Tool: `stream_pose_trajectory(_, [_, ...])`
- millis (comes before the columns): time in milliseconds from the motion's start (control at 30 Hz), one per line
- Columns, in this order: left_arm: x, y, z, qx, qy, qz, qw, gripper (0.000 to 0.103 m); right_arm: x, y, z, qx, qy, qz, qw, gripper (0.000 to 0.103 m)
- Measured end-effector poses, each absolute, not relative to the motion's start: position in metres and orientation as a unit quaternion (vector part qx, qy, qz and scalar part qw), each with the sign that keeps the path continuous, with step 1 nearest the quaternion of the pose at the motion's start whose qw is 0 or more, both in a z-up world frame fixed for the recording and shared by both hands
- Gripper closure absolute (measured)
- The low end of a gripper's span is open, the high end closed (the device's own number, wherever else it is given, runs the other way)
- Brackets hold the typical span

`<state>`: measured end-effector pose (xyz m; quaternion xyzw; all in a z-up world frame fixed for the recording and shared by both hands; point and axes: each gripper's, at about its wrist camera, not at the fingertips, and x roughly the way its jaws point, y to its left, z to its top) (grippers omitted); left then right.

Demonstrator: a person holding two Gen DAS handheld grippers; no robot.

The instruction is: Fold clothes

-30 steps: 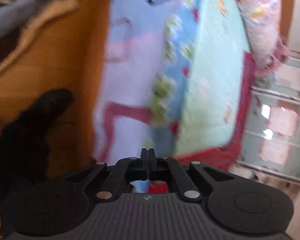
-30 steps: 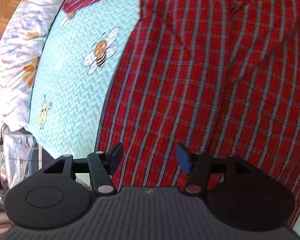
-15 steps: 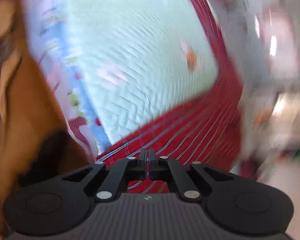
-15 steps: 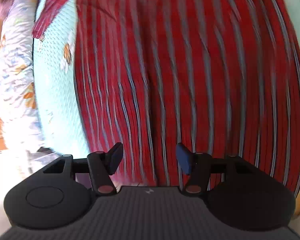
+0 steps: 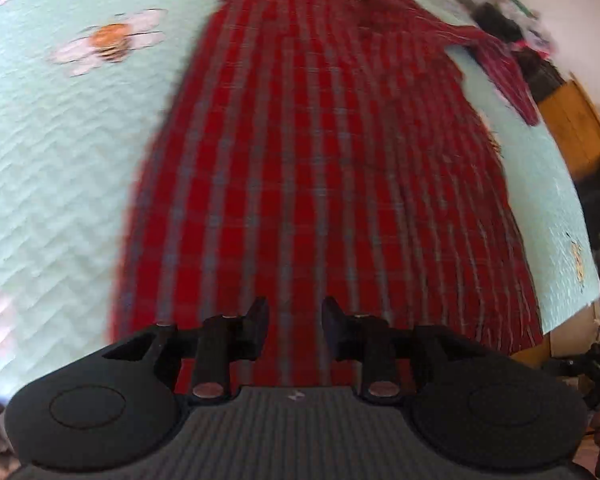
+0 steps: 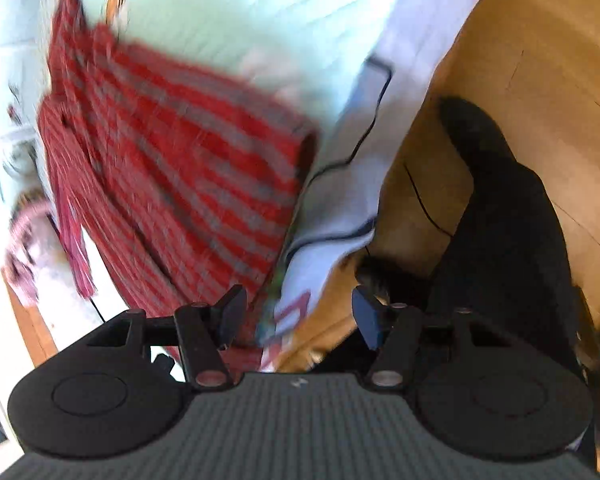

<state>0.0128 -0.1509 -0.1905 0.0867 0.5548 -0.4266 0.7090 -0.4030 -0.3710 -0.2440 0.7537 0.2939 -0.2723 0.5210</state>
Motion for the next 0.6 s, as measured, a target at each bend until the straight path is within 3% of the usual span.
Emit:
stream_pose_trajectory(167, [-0.007,-0.189,-0.214,0.09,0.52,-0.471,0.706,0.073,-0.407,-0.376,-0.261,0.739,0.233,-0.257,0.577,0.043])
stream_pose_trajectory(333, [-0.023,-0.199,-0.219,0.08,0.463,-0.504,0.725,0.067,-0.418,-0.374,-0.277,0.722,0.168,-0.239,0.627,0.043])
stream_pose_trajectory(600, [-0.065,-0.143,-0.192,0.039,0.416,-0.468,0.779,0.064,-0.448,-0.37,-0.288,0.708,0.066,-0.211,0.671,0.043])
